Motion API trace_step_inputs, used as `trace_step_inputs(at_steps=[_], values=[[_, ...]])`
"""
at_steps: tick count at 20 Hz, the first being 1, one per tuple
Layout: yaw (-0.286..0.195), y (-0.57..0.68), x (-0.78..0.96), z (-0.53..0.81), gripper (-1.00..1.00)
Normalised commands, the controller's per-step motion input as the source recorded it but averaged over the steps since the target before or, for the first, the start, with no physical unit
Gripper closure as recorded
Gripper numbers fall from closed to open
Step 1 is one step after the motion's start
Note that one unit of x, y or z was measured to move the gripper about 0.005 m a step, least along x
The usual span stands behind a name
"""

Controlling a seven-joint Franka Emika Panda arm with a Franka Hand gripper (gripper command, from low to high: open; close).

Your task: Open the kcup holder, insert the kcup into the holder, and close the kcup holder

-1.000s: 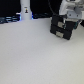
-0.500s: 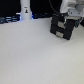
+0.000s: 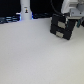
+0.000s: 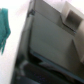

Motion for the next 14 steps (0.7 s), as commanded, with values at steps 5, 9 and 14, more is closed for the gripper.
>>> trace_step_inputs(at_steps=[5, 9, 14], values=[[0.007, 0.4, 0.04, 0.03, -1.0], [0.036, 0.28, -0.02, 0.03, -1.0], [0.061, 0.39, -0.07, 0.1, -1.0]])
